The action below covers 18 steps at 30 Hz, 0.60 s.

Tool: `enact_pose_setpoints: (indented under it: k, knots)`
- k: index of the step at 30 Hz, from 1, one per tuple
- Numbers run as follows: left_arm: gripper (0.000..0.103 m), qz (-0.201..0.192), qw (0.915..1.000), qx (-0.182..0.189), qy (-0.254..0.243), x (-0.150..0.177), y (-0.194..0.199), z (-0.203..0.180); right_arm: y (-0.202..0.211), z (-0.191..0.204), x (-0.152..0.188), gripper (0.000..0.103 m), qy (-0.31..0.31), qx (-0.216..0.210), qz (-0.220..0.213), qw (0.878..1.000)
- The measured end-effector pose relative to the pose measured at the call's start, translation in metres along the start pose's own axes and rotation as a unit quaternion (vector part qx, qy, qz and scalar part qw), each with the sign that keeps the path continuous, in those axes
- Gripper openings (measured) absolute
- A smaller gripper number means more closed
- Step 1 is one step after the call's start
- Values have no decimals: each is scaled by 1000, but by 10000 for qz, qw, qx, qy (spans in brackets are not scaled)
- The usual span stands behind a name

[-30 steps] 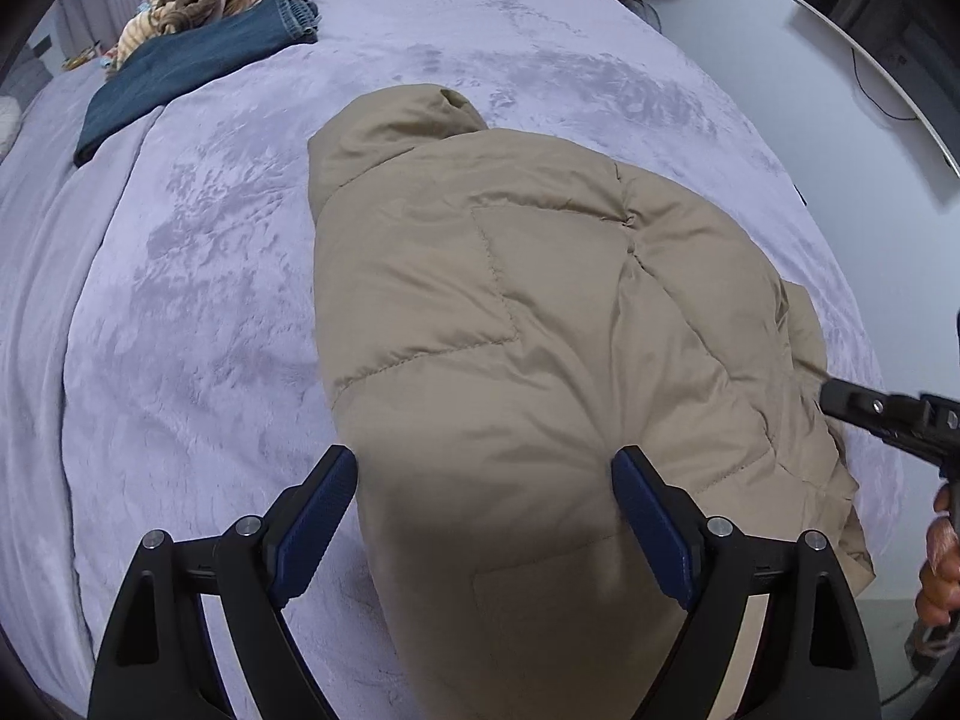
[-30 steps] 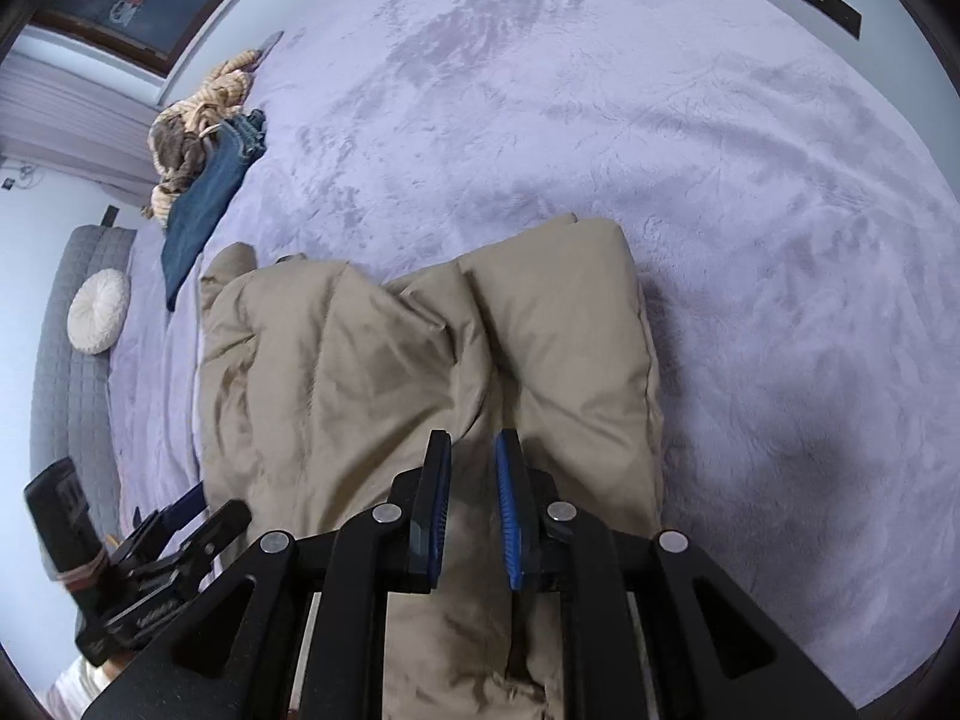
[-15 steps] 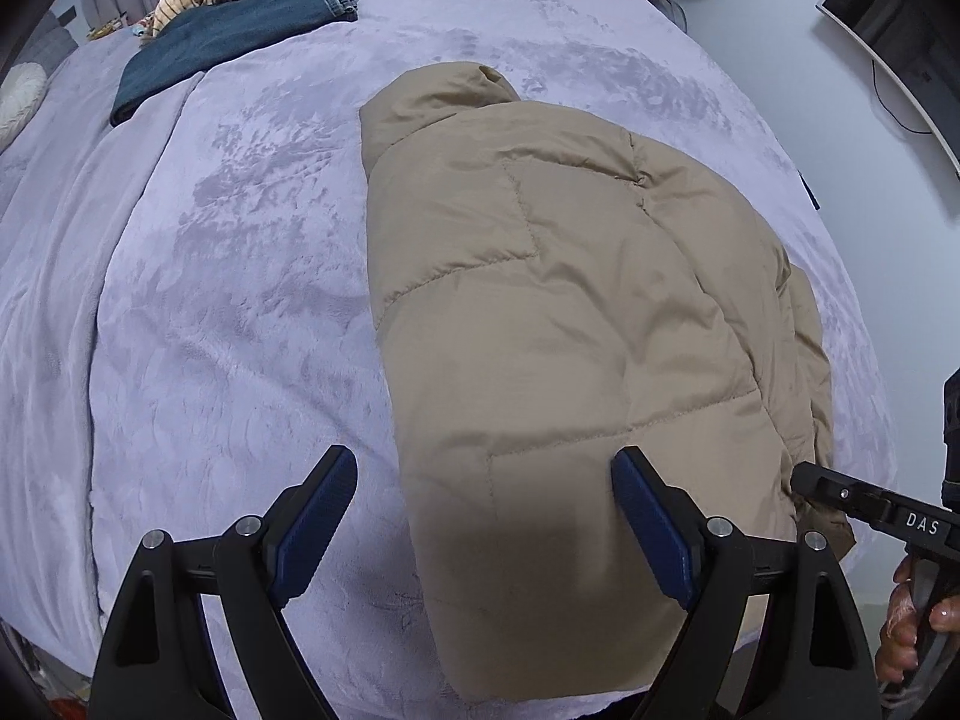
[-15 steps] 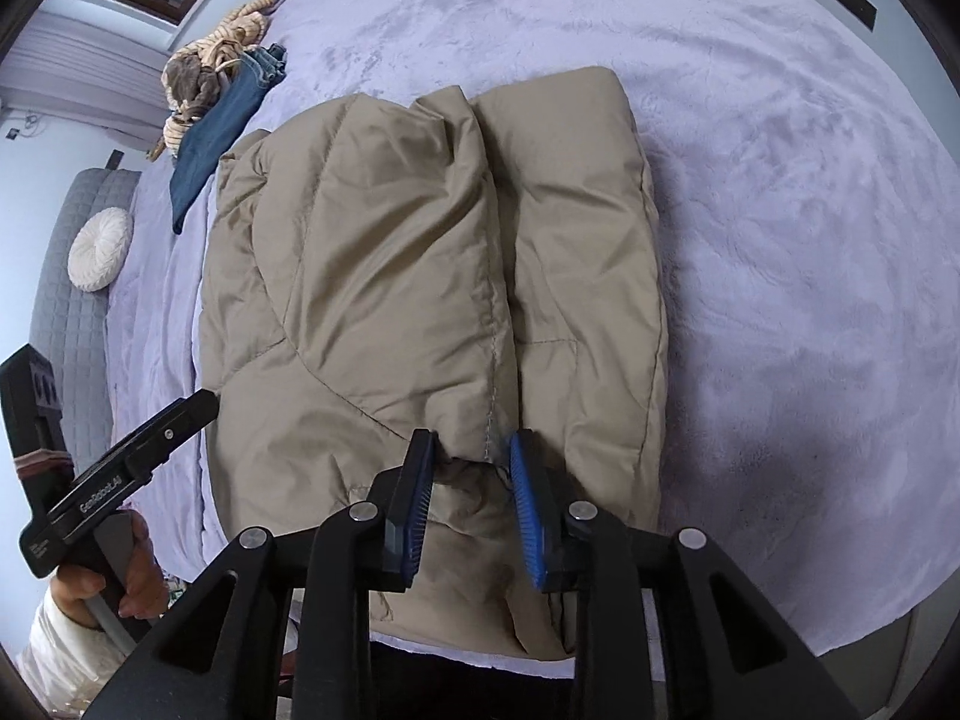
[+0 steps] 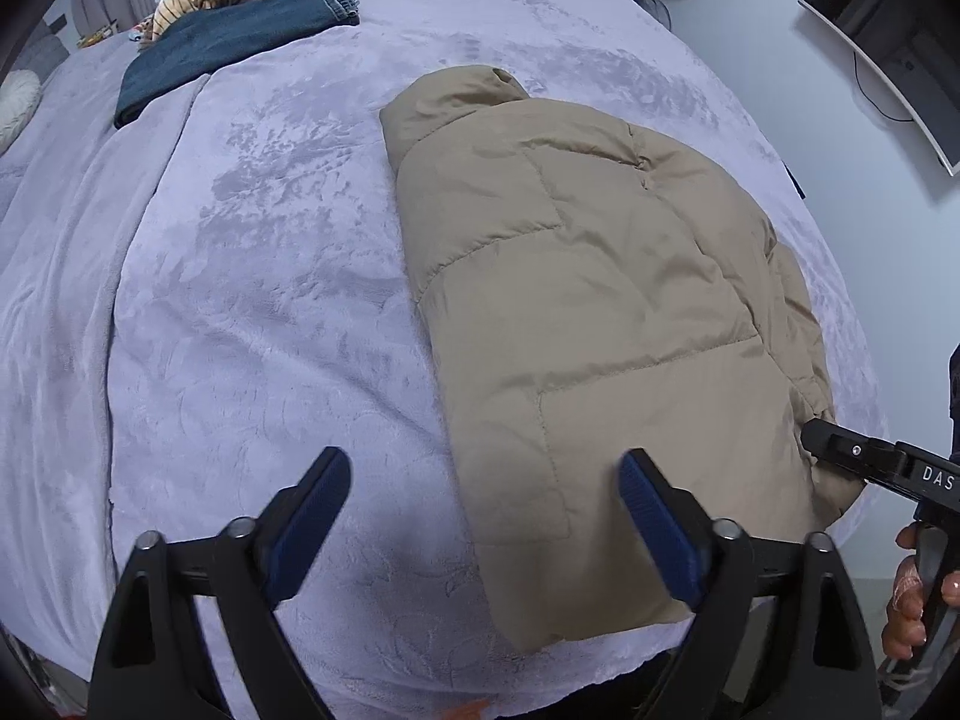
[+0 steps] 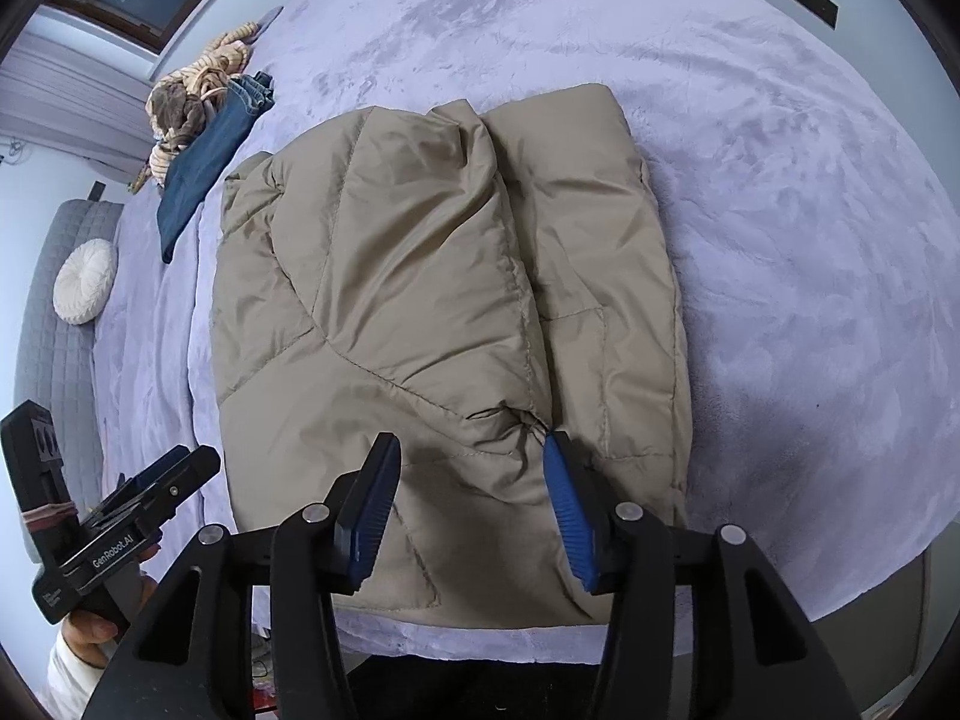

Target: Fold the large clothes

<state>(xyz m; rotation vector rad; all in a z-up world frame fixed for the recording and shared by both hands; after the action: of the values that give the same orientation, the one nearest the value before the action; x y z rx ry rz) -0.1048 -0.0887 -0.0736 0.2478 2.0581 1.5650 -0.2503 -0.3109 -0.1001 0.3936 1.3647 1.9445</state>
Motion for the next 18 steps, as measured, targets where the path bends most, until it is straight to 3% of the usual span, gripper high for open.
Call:
enact_pose_setpoints:
  k: [4,18]
  knots:
    - [103,-40,10000,20,-14,6,6,9,0,8,5,55,-45,45,-76,10000]
    - [103,-2,10000,77,45,13,0,19,18,16,17,79,-59,178,-295,9994]
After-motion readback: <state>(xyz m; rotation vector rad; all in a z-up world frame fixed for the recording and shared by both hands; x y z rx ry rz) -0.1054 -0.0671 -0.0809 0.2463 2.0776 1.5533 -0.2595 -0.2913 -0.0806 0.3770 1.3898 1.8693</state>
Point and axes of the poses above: each gripper's, at about its wrist camera, not at the fingertips, and y roughly against the way its jaws point, z to its left, x to its underside, the point moved 1 cm from there along -y, roughly the way its jaws point, and after that the axes turned 1 degree about -y, right-handed, at the moved point
